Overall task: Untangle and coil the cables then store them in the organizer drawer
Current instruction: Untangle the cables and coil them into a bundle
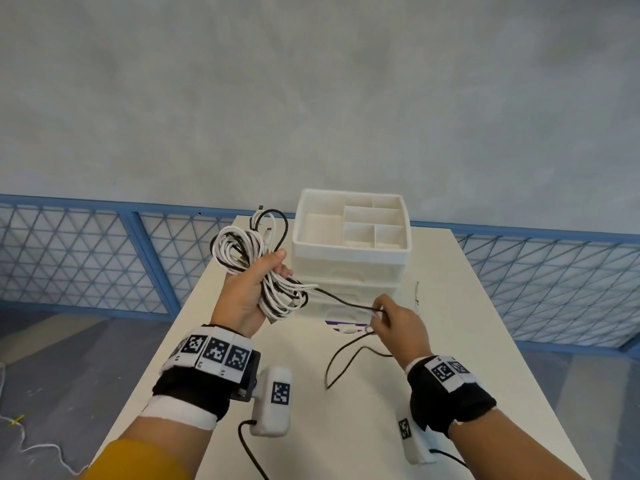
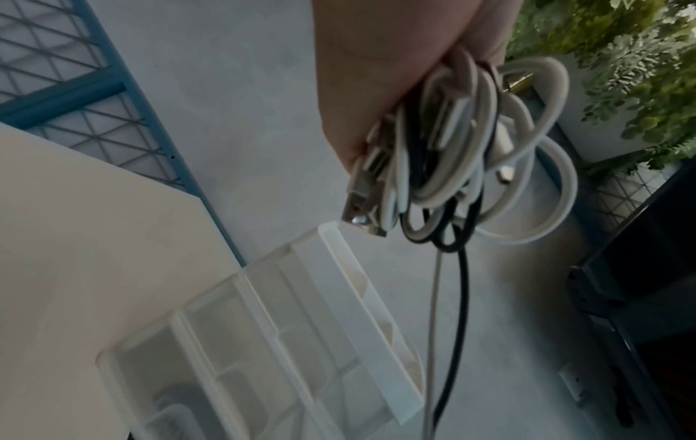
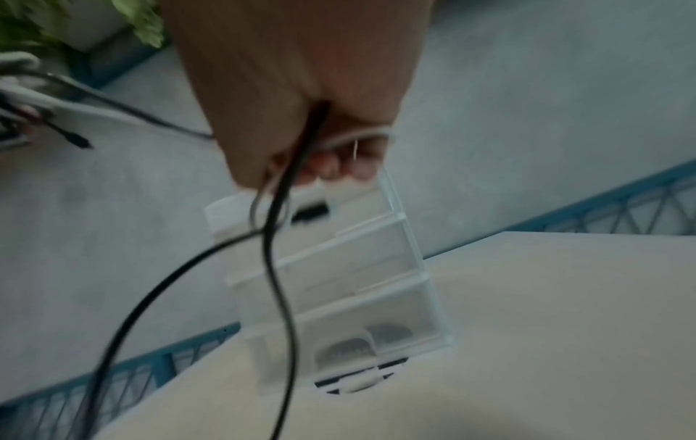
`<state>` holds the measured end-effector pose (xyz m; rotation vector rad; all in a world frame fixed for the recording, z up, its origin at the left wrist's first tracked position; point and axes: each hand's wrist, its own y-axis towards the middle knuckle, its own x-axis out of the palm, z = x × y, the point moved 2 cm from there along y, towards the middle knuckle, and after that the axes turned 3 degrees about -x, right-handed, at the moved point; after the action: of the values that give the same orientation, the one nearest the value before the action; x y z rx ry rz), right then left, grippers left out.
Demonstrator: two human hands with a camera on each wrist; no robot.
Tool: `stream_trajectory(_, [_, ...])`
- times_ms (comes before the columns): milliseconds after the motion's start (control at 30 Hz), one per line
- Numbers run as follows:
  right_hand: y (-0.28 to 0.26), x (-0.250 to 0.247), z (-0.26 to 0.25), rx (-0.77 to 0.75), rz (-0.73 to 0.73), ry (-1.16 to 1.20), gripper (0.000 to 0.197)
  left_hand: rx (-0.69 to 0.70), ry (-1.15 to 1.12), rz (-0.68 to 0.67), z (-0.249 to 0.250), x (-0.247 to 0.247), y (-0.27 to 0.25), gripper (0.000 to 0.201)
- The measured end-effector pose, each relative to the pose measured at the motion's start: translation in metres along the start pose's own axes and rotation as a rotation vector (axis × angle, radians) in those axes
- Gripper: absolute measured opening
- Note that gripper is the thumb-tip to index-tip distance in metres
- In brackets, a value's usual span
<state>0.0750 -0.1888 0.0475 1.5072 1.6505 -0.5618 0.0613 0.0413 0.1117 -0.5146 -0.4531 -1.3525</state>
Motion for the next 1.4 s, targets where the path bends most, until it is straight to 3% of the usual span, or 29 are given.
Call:
stream_trajectory(67, [-0.004, -0.001, 0.002, -0.016, 0.074, 0.165, 0.014, 0.0, -0.035, 0.011, 0.003, -0.001, 0.001, 0.022])
stream_trajectory(200, [-0.009, -0.005, 0.005, 0.023, -0.149, 0.514, 0.024, 0.025, -0.108, 0.035, 0.015, -0.004, 0.003, 0.033])
stream_trajectory(267, [-0.007, -0.009, 0.017, 0.09, -0.138, 0.619, 0.029, 0.034, -0.154, 0.04, 0.02, -0.008, 0.005, 0.041])
stream_trajectory(333, [-0.002, -0.008, 0.035, 0.127, -0.079, 0.464, 0.03, 0.048, -0.184, 0.056, 0.021, -0.012, 0.006, 0.04])
stream_trajectory(467, [0.0, 0.002, 0.082, 0.278, 0.151, -0.044, 0.011, 0.053, -0.207, 0.073, 0.018, -0.016, 0.007, 0.04])
stream_trajectory(533, [-0.013, 0.006, 0.106, 0.444, 0.145, -0.116, 0.022, 0.06, -0.226, 0.083, 0.025, -0.021, 0.01, 0.035])
stream_trajectory(600, [-0.022, 0.009, 0.117, 0.507, 0.101, -0.124, 0.022, 0.067, -0.221, 0.091, 0.033, -0.026, 0.012, 0.034])
stream_trajectory(667, [-0.018, 0.013, 0.109, 0.412, 0.02, -0.076, 0.022, 0.058, -0.228, 0.081, 0.033, -0.027, 0.015, 0.034])
stream_trajectory(800, [0.002, 0.014, 0.056, 0.261, -0.582, -0.098, 0.065, 0.044, -0.164, 0.057, 0.019, -0.014, 0.012, 0.044])
stream_trajectory(833, [0.007, 0.009, 0.038, 0.223, -0.667, -0.087, 0.072, 0.041, -0.142, 0.049, 0.017, -0.012, 0.011, 0.045])
stream_trajectory(867, [0.012, 0.002, 0.018, 0.161, -0.668, -0.002, 0.074, 0.04, -0.125, 0.047, 0.015, -0.01, 0.01, 0.046])
stream_trajectory(1000, [0.022, -0.024, -0.064, -0.045, -0.324, 0.721, 0.055, 0.068, -0.044, 0.057, 0.011, -0.007, 0.008, 0.043])
stream_trajectory(1067, [0.025, -0.021, -0.087, -0.058, -0.324, 0.89, 0.039, 0.096, -0.019, 0.064, 0.011, -0.006, 0.007, 0.038])
stream_trajectory(1133, [0.024, -0.012, -0.1, -0.147, -0.304, 0.731, 0.02, 0.114, 0.01, 0.079, 0.012, -0.007, 0.006, 0.031])
stream_trajectory(1167, [0.024, -0.006, -0.1, -0.196, -0.282, 0.613, 0.021, 0.118, 0.022, 0.09, 0.014, -0.008, 0.006, 0.029])
stream_trajectory(1233, [0.022, 0.005, -0.095, -0.239, -0.27, 0.433, 0.032, 0.128, 0.016, 0.093, 0.018, -0.011, 0.008, 0.029])
stream_trajectory(1333, [0.016, 0.02, -0.081, -0.183, -0.374, 0.19, 0.039, 0.15, 0.007, 0.076, 0.026, -0.016, 0.01, 0.026])
stream_trajectory(1400, [0.017, 0.021, -0.072, -0.146, -0.285, 0.055, 0.047, 0.152, 0.012, 0.068, 0.028, -0.018, 0.009, 0.025])
